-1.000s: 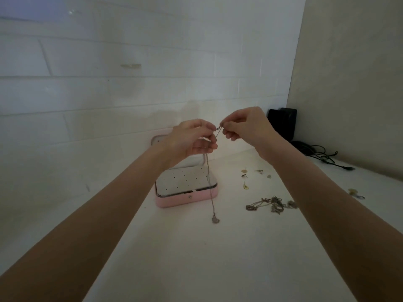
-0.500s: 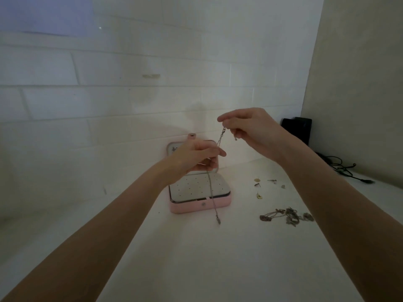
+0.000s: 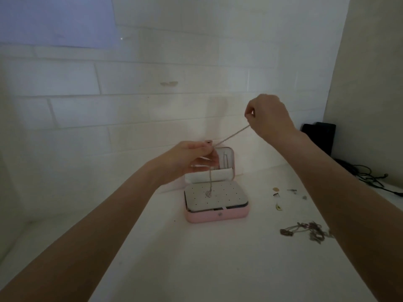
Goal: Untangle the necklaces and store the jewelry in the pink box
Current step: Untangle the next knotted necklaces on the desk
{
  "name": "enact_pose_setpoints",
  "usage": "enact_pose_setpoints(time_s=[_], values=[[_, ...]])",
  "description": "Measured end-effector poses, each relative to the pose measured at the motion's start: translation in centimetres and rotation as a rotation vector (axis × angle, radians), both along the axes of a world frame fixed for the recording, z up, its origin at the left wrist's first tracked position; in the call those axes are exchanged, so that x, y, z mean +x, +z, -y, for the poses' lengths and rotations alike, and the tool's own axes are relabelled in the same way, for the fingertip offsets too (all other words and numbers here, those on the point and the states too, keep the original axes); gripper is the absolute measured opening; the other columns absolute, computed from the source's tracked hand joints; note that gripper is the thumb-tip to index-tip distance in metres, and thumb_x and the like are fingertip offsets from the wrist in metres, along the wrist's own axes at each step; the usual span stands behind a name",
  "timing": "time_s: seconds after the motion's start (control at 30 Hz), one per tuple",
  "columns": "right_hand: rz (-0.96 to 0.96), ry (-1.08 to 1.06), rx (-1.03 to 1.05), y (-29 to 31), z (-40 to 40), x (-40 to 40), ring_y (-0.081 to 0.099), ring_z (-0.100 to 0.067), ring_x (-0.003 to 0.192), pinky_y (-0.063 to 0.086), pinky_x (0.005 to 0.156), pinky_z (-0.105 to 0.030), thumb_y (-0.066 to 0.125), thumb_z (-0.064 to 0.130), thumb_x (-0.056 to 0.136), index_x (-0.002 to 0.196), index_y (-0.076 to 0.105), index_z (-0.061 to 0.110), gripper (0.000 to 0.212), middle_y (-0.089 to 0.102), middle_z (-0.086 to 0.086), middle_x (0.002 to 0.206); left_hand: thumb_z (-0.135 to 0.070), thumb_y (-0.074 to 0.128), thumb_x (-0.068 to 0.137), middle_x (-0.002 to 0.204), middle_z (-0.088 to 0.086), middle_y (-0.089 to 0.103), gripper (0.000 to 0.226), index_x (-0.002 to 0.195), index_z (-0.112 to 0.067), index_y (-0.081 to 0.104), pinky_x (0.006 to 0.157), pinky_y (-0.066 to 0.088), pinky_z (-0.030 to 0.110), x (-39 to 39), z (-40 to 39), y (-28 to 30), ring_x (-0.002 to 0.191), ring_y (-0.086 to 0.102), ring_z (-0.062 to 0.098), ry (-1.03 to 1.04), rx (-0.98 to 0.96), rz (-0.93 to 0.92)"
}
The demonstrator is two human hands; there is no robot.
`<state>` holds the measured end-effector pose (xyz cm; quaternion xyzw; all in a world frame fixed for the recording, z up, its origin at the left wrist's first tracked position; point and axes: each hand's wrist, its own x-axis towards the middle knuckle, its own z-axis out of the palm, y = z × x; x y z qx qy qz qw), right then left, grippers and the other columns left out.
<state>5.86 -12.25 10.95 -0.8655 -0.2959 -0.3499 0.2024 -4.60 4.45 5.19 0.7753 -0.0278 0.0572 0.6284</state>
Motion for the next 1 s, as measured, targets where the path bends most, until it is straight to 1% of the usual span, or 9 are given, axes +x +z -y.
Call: enact_pose_setpoints(time_s=[0.2, 0.37, 0.47, 0.57, 0.67, 0.83, 0.9, 0.93, 1.0], values=[[-0.629, 0.053, -0.379, -1.9, -0.2, 0.8, 0.058, -0.022, 0.089, 0.045, 0.071, -0.028, 0.061, 0.018, 0.087, 0.105, 0.068, 0.006, 0.022, 0.065, -0.011, 0.099, -0.018, 0.049, 0.096, 0.066, -0.002, 0.058, 0.02, 0.09, -0.009, 0.066, 0.065, 0.054, 0.019, 1.4, 0.2, 1.2, 0.058, 0.058, 0.008, 0.048, 0.013, 0.042], [-1.128, 0.635, 0.189, -3.8, -1.8, 0.2, 0.063, -0.018, 0.104, 0.042, 0.095, -0.031, 0.061, 0.012, 0.087, 0.103, 0.065, 0.013, 0.017, 0.068, -0.007, 0.105, -0.019, 0.051, 0.095, 0.067, -0.001, 0.056, 0.02, 0.083, -0.013, 0.066, 0.061, 0.052, 0.018, 3.0, 0.0, 1.5, 0.058, 0.055, 0.008, 0.045, 0.092, 0.06], [-1.299, 0.795, 0.359, -4.6, -3.1, 0.6, 0.067, -0.019, 0.084, 0.051, 0.09, -0.032, 0.057, 0.01, 0.09, 0.094, 0.066, 0.008, 0.01, 0.066, -0.008, 0.084, -0.018, 0.052, 0.094, 0.067, 0.0, 0.056, 0.018, 0.084, -0.012, 0.066, 0.062, 0.052, 0.019, 3.9, -0.9, 1.6, 0.058, 0.055, 0.009, 0.097, 0.078, 0.103], [-1.341, 0.765, 0.433, -4.7, -4.1, 1.2, 0.052, -0.012, 0.063, 0.052, 0.073, -0.027, 0.061, 0.011, 0.088, 0.086, 0.067, 0.007, 0.007, 0.052, -0.002, 0.068, -0.016, 0.051, 0.095, 0.069, 0.001, 0.058, 0.019, 0.084, -0.012, 0.066, 0.065, 0.053, 0.018, 4.6, -2.2, 1.6, 0.06, 0.057, 0.009, 0.124, 0.075, 0.126], [-1.218, 0.628, 0.301, -4.6, -5.2, 2.0, 0.043, -0.011, 0.067, 0.041, 0.072, -0.026, 0.066, 0.016, 0.085, 0.083, 0.071, 0.009, 0.009, 0.051, -0.003, 0.078, -0.015, 0.05, 0.095, 0.068, 0.001, 0.057, 0.02, 0.084, -0.012, 0.065, 0.067, 0.054, 0.019, 5.3, -3.4, 1.7, 0.058, 0.058, 0.009, 0.149, 0.073, 0.144], [-1.258, 0.692, 0.464, -3.7, -6.0, 3.6, 0.064, -0.021, 0.09, 0.045, 0.089, -0.031, 0.054, 0.019, 0.093, 0.084, 0.065, 0.01, 0.017, 0.066, -0.005, 0.085, -0.014, 0.051, 0.095, 0.077, 0.001, 0.061, 0.019, 0.083, -0.013, 0.065, 0.073, 0.051, 0.02, 6.6, -5.0, 1.7, 0.068, 0.059, 0.009, 0.21, 0.175, 0.207], [-1.303, 0.713, 0.583, -3.3, -6.5, 4.0, 0.06, -0.018, 0.065, 0.054, 0.072, -0.028, 0.048, 0.018, 0.096, 0.078, 0.06, 0.009, 0.023, 0.056, -0.002, 0.06, -0.015, 0.052, 0.094, 0.08, 0.0, 0.064, 0.019, 0.081, -0.016, 0.066, 0.074, 0.048, 0.02, 7.0, -5.3, 1.6, 0.072, 0.059, 0.007, 0.257, 0.321, 0.232], [-1.312, 0.703, 0.622, -3.1, -6.8, 4.0, 0.049, -0.013, 0.051, 0.053, 0.058, -0.025, 0.046, 0.017, 0.097, 0.077, 0.057, 0.009, 0.024, 0.046, 0.001, 0.051, -0.015, 0.054, 0.093, 0.082, 0.001, 0.065, 0.018, 0.08, -0.017, 0.067, 0.071, 0.047, 0.019, 7.2, -5.4, 1.5, 0.072, 0.059, 0.007, 0.293, 0.393, 0.25], [-1.302, 0.679, 0.646, -2.7, -7.5, 4.1, 0.026, -0.007, 0.041, 0.037, 0.039, -0.017, 0.043, 0.016, 0.098, 0.076, 0.054, 0.009, 0.026, 0.032, 0.005, 0.045, -0.014, 0.055, 0.091, 0.081, 0.004, 0.066, 0.017, 0.08, -0.015, 0.068, 0.064, 0.047, 0.017, 7.8, -5.6, 1.2, 0.07, 0.058, 0.007, 0.356, 0.475, 0.294]])
